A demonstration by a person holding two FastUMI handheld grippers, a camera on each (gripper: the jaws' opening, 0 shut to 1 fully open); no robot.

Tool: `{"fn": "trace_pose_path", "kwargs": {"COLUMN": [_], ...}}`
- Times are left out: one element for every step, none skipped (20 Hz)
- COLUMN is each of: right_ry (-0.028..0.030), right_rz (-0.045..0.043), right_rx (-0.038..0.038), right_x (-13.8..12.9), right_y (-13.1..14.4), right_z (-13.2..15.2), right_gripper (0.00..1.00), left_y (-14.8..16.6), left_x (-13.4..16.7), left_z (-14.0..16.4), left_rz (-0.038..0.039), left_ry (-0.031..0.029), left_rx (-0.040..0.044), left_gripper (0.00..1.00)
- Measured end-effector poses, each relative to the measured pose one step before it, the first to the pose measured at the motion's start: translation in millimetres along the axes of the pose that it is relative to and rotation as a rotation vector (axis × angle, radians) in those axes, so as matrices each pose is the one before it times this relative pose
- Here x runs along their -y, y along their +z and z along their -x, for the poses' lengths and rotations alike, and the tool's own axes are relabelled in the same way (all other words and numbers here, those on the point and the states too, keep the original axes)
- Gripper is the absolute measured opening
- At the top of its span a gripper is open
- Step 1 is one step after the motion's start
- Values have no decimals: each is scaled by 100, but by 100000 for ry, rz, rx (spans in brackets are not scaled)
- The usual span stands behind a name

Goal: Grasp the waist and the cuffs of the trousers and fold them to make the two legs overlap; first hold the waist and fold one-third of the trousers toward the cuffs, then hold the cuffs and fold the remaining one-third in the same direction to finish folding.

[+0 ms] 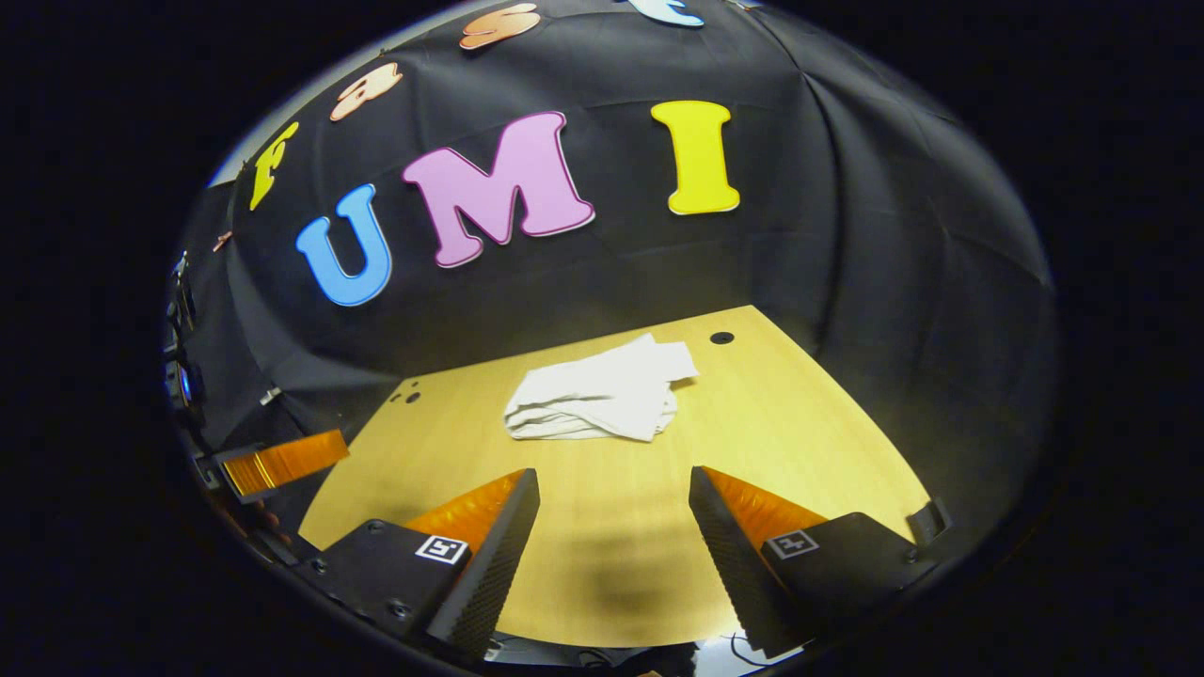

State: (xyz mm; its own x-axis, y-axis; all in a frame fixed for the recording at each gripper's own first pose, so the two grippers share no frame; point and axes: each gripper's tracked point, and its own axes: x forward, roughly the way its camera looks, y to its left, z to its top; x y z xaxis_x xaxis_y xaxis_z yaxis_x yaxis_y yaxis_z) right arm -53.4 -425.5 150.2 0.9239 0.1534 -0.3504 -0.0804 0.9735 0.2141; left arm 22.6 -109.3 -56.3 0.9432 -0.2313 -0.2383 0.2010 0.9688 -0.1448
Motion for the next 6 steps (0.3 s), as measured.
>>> {"fn": "trace_pose_path", "kwargs": {"right_ry": [1063,885,258,228,299,645], "right_rz": [-1063,-338,660,1661,1920,1543], "right_rx": [2404,2249,2476,2276,2318,1502], "right_x": [-1314,-1277,-976,-777,-787,-777], "right_y": [109,39,29,259,162,64], "right_z": [760,714,795,621,642,379], "right_gripper": [99,99,98,98,98,98], "left_y": [-266,58,238,462,238,29], "left_x": [-879,-931,-943,-1074,-1125,-998], "left_z": [1257,1051,1006,1114,976,808], "left_rz": [3075,3449,3061,2363,1212,922], "left_ry": [1031,2104,1572,2212,2070,1623], "left_rx": [462,1743,2197,2812,2253,1277], "left_gripper": [96,96,96,96,96,96]}}
